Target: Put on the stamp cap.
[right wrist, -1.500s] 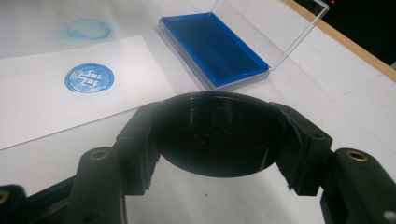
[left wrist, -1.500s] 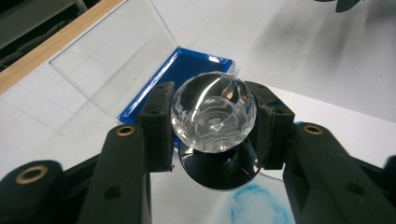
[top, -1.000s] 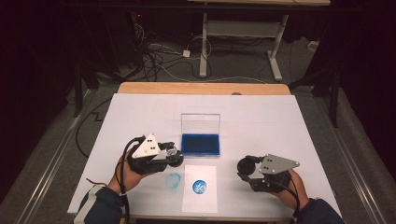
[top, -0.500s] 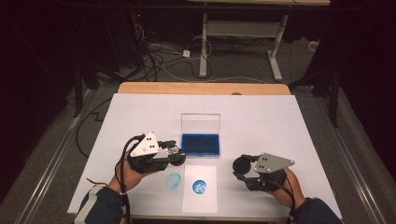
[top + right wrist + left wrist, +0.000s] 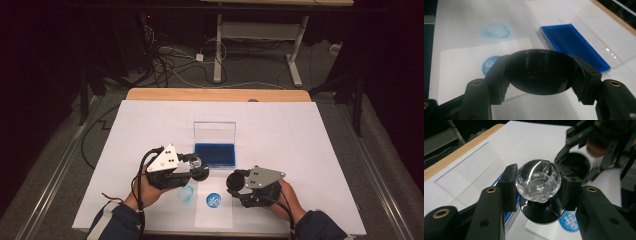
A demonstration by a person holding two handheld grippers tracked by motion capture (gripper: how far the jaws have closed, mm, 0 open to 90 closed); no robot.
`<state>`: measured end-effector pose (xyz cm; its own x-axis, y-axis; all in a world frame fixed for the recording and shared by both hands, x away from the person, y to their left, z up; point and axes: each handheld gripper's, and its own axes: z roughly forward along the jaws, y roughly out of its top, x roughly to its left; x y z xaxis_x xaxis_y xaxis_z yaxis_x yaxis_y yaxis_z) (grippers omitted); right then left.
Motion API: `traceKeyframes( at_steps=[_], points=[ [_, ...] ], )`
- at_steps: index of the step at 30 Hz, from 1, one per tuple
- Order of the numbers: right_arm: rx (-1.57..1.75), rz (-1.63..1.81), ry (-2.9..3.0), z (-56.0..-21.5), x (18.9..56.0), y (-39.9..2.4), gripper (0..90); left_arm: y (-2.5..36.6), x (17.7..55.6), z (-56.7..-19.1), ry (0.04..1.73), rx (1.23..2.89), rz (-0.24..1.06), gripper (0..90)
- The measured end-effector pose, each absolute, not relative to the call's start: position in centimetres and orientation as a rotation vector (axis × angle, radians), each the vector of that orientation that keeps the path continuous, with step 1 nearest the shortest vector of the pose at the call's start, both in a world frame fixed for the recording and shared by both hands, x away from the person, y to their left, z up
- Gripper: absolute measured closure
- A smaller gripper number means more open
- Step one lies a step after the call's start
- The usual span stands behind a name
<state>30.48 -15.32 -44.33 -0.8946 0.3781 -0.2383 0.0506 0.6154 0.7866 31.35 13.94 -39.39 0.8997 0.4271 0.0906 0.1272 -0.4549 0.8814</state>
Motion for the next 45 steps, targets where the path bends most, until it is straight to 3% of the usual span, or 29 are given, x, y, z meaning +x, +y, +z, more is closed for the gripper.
traceKeyframes(
  at_steps=[16, 45],
  points=[
    [0.373, 1.293, 2.480, -45.4, 31.0, -12.5, 38.6, 11.4, 31.4, -39.7, 0.354, 1.995, 0.293, 54.5],
    [0.416, 1.349, 2.426, -45.0, 30.8, -13.1, 38.6, 9.6, 31.7, -41.1, 0.340, 1.935, 0.225, 54.5]
  ],
)
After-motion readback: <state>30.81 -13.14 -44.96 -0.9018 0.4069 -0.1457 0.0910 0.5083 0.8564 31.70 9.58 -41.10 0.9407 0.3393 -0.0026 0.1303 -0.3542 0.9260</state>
